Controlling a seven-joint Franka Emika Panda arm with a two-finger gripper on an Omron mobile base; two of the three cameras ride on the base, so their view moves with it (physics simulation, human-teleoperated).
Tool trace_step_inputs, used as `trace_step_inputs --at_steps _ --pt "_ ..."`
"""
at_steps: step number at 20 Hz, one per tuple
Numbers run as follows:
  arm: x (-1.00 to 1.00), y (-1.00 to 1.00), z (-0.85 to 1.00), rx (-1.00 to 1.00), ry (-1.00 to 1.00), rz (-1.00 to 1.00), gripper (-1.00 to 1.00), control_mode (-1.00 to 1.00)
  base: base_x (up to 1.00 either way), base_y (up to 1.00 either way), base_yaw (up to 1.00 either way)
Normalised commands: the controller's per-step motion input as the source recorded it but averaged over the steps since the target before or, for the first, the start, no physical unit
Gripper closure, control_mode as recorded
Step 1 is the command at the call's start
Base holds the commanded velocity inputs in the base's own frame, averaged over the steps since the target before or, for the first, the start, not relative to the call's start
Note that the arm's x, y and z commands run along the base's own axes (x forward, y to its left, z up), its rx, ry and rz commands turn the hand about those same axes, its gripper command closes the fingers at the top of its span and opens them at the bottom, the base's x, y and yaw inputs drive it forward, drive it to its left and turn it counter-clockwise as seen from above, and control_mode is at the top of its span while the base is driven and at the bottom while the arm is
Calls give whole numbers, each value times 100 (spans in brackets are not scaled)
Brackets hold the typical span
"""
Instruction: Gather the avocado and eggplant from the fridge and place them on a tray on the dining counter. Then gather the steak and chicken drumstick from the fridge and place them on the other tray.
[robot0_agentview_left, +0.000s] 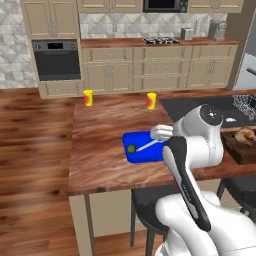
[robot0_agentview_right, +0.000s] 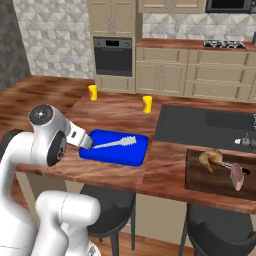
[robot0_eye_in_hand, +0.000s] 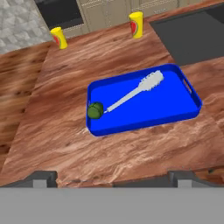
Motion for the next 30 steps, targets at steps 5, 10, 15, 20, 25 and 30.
trace_step_inputs --at_steps 5,10,15,20,25,30 --pt "-40 1 -4 0 0 0 -100 -100 0 0 0" --pt "0 1 0 0 0 0 -100 100 -26 -4 -2" --pt "0 0 0 0 0 0 -100 100 -100 -35 -18" --pt "0 0 0 0 0 0 -100 100 -96 -54 -21" --pt "0 0 0 0 0 0 -100 100 -71 -70 -23" --pt "0 0 0 0 0 0 -100 100 -67 -80 -25"
